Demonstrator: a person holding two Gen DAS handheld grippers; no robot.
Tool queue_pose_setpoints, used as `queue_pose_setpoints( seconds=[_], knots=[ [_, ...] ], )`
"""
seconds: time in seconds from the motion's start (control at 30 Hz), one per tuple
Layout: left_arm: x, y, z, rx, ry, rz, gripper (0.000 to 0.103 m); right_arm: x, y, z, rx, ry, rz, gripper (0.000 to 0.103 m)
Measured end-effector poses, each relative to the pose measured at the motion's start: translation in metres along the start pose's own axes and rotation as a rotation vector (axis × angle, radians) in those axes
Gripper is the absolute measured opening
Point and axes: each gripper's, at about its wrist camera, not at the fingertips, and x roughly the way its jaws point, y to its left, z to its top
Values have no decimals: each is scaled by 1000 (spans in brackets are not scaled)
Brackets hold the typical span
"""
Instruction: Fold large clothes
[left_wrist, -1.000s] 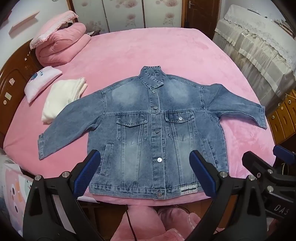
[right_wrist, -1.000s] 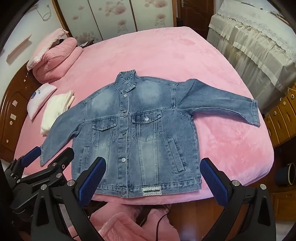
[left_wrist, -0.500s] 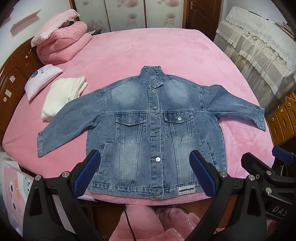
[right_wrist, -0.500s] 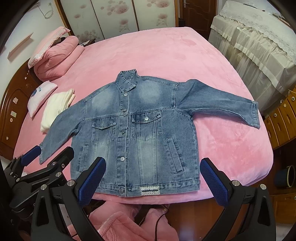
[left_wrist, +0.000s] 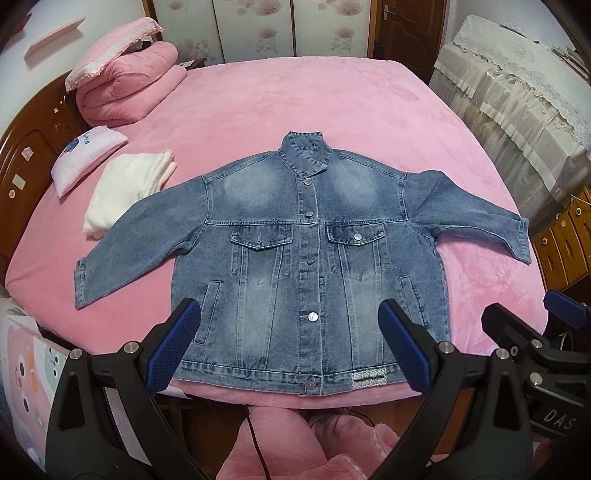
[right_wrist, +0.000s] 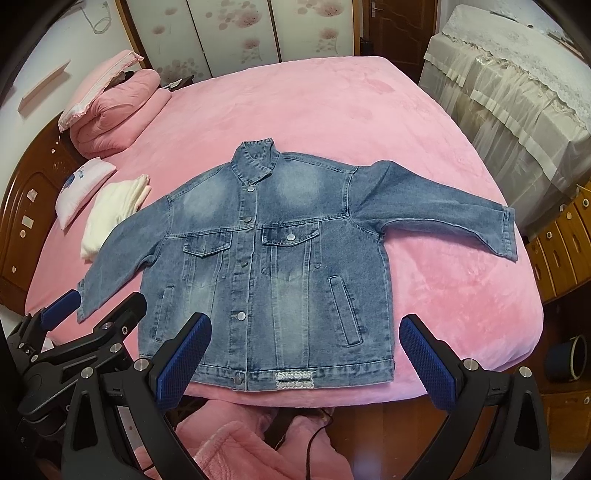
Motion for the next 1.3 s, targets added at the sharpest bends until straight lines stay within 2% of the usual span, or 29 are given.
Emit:
queue_pose_setpoints(
  seconds=[1.3],
  knots=[
    [-6,-13,-1,-8,-11,4,96,-8,-5,5,-9,-10,-2,103]
  ],
)
